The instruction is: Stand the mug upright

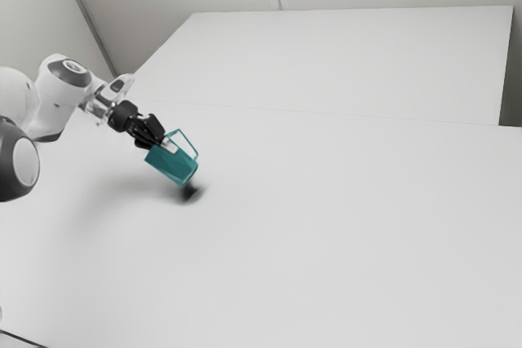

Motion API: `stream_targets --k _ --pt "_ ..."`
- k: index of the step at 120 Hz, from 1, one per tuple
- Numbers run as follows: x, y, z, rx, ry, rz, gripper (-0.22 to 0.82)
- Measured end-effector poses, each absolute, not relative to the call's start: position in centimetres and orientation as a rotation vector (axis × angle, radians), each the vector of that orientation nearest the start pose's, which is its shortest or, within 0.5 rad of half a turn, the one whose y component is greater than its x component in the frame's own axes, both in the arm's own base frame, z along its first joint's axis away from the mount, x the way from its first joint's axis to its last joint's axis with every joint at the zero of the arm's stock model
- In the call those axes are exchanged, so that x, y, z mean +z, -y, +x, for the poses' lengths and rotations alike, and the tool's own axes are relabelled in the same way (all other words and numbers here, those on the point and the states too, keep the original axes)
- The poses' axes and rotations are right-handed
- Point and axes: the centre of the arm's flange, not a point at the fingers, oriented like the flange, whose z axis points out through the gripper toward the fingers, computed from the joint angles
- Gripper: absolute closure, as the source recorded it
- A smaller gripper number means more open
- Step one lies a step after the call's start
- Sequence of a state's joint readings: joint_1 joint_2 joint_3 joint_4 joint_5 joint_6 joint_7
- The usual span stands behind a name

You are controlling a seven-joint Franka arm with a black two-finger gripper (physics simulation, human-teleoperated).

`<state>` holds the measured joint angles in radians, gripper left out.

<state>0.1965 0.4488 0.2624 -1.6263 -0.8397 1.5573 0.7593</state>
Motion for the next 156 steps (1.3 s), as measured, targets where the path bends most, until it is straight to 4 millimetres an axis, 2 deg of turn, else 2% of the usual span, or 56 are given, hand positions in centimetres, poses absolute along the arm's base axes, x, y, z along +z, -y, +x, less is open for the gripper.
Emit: stream_targets --k 13,29,60,71,81,89,98,112,140,156 --pt "38.8 -16.2 60.8 -0.002 0.171 2.348 0.79" --pt "41.0 -14.4 61.1 -0.062 0.251 2.451 0.79" --pt "43.0 -10.8 61.9 -0.154 0.368 2.66 0.79" --pt "45.4 -8.7 61.8 -0.137 0.435 2.739 0.79" --pt "47.6 -5.8 61.3 -0.134 0.519 2.816 0.79" --pt "48.7 -3.9 60.7 -0.13 0.57 2.876 0.79" --pt "48.9 -2.8 60.3 -0.122 0.593 2.935 0.79" --pt "48.9 -2.2 60.2 -0.1 0.587 2.999 0.79" --pt "47.1 -0.8 60.7 -0.094 0.576 3.071 0.79" --pt "45.4 -0.5 61.2 -0.12 0.547 3.081 0.78"
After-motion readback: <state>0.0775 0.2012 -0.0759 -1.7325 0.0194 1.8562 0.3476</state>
